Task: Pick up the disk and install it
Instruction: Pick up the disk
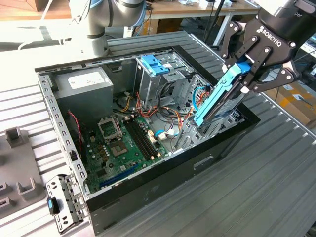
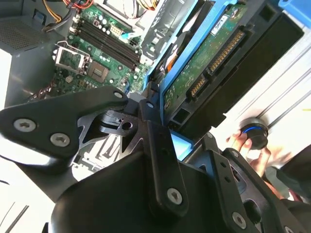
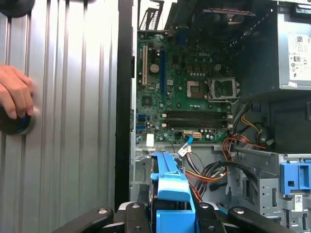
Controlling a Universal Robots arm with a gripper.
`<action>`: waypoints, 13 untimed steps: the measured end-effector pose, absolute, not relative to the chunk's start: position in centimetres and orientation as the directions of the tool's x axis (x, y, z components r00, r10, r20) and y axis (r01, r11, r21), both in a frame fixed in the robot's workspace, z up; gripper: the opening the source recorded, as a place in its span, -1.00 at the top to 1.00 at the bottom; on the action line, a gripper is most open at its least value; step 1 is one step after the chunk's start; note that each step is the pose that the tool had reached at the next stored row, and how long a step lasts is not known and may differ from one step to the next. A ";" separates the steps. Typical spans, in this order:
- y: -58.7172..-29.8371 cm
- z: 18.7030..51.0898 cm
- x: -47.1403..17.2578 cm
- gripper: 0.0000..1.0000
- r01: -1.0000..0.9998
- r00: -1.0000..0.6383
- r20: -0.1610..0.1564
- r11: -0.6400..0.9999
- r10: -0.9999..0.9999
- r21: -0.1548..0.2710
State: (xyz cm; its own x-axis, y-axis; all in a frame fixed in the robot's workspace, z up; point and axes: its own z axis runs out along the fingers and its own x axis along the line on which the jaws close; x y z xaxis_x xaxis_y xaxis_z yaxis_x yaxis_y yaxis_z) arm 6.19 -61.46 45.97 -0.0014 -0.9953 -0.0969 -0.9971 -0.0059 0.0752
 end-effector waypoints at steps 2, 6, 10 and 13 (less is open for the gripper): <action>-61.4 45.8 6.5 0.26 -0.997 -0.002 -0.102 -0.006 -0.995 0.075; -61.3 45.6 6.7 0.26 -0.997 -0.001 -0.121 -0.008 -0.993 0.076; -61.3 45.2 7.1 0.26 -0.997 -0.001 -0.143 -0.010 -0.990 0.076; -61.2 45.1 7.4 0.26 -0.997 -0.001 -0.143 -0.010 -0.990 0.075</action>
State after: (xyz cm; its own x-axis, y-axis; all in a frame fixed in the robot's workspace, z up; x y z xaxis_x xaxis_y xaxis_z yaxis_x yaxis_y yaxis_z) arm 7.42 -61.25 45.08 -0.0012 -0.9898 -0.1428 -0.9971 -0.0097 0.0755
